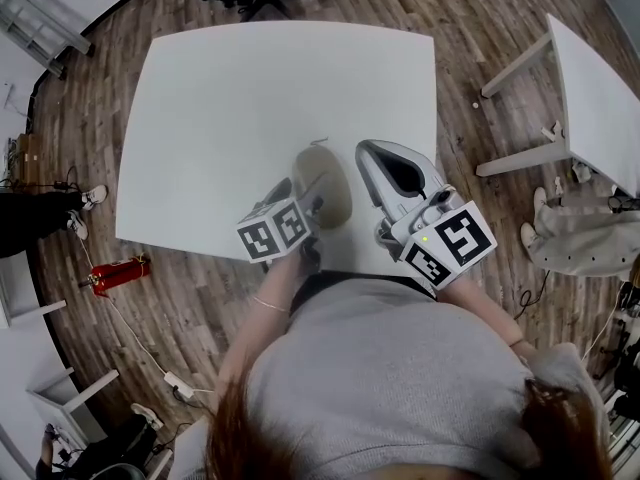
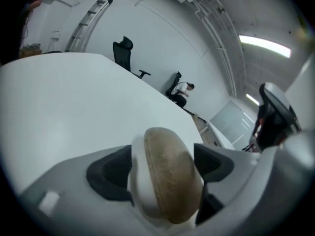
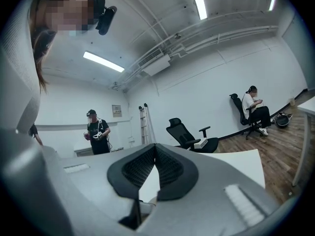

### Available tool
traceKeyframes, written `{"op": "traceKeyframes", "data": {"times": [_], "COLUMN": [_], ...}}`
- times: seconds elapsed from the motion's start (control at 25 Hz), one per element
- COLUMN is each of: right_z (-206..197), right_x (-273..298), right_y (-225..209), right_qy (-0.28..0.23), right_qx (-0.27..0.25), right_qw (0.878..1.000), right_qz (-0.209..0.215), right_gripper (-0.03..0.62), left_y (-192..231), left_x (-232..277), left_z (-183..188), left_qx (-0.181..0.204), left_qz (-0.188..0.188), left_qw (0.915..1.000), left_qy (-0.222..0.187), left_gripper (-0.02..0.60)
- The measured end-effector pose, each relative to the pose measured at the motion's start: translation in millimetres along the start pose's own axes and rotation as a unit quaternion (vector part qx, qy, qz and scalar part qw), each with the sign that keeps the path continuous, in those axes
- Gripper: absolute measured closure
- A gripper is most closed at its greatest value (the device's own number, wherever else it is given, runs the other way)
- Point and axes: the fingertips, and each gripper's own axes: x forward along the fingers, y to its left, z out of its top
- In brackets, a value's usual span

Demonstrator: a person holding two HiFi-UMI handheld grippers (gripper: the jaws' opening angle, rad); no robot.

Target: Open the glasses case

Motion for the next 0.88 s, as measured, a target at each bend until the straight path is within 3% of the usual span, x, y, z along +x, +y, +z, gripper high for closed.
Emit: {"op": "traceKeyframes", "data": {"times": [0.44,0.88], "right_z": [-1,3], "right_x": [-8,-14], "right_y": [-5,-19], "right_qy": [-0.011,-0.03], "right_qx": [0.019,0.042], "right_qw": [1.0,0.998], "right_qz": [-0.012,-0.032], "right_gripper": [0.591,0.591], "left_y": [-9,-41], "left_x": [18,47], "left_z": [-6,-11], "left_qx": [-0.005,0.058], "left_qz": [-0.013,-0.021], "left_qw": [0.9996,0.9944], "left_qy": [0.023,0.086], "left_gripper": [0.155,0.152]}}
